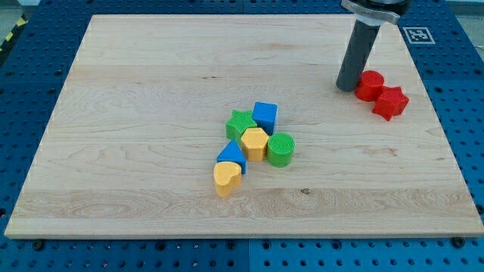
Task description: Slide the green circle along with the blue cube up a bit
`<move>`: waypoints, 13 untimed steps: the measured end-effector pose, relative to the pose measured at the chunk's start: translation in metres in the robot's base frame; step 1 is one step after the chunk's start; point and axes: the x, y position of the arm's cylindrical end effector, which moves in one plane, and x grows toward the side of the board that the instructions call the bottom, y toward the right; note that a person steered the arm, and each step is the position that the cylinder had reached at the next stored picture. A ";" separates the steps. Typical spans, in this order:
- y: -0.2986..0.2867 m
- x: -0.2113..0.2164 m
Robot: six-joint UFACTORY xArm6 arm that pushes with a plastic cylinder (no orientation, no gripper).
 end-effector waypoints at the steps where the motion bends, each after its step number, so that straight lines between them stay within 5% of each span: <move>1: -0.017 0.009; 3: -0.040 0.045; 6: -0.051 0.160; 10: -0.119 0.125; 13: -0.153 0.143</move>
